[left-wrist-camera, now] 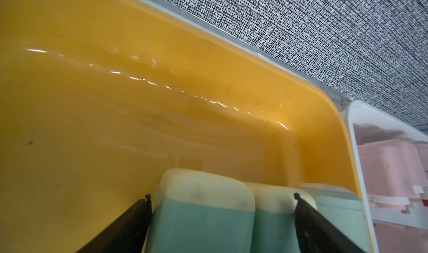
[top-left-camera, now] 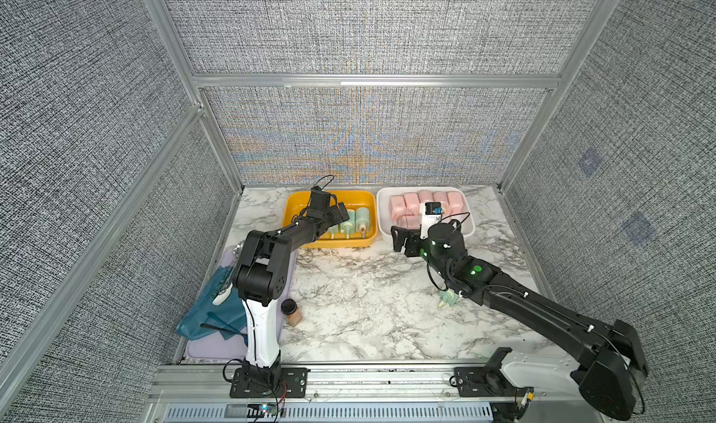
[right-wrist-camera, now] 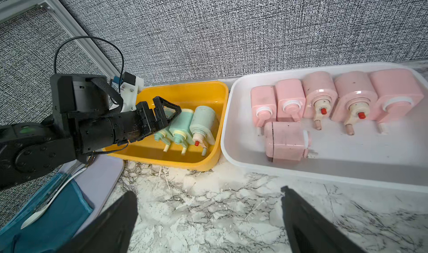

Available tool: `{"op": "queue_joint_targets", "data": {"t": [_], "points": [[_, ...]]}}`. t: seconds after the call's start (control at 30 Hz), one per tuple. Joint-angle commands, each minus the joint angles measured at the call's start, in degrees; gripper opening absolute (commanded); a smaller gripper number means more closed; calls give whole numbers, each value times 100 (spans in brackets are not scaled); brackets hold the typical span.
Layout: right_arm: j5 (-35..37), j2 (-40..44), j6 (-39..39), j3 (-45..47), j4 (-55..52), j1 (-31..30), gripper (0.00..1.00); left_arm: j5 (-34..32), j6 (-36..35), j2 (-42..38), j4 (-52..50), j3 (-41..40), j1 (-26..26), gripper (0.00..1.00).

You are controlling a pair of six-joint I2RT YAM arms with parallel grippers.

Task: Place the pencil sharpeners by color into the storage box
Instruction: Place the pencil sharpener in the storage box.

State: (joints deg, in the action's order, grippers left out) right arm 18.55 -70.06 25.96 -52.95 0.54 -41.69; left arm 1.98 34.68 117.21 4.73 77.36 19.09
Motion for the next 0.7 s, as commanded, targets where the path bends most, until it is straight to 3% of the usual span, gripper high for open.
{"op": "queue_joint_targets", "data": {"t": [0.0, 0.3, 0.67], "points": [[8, 28, -20, -30, -35, -6, 99, 174, -110, 8, 3, -11, 7, 99], [4, -10, -29, -64, -36, -6, 99, -107, 555, -174, -200, -116, 14, 99], [267, 17, 148, 3, -55, 1, 99, 174, 293, -63, -174, 68, 16, 99]]}}
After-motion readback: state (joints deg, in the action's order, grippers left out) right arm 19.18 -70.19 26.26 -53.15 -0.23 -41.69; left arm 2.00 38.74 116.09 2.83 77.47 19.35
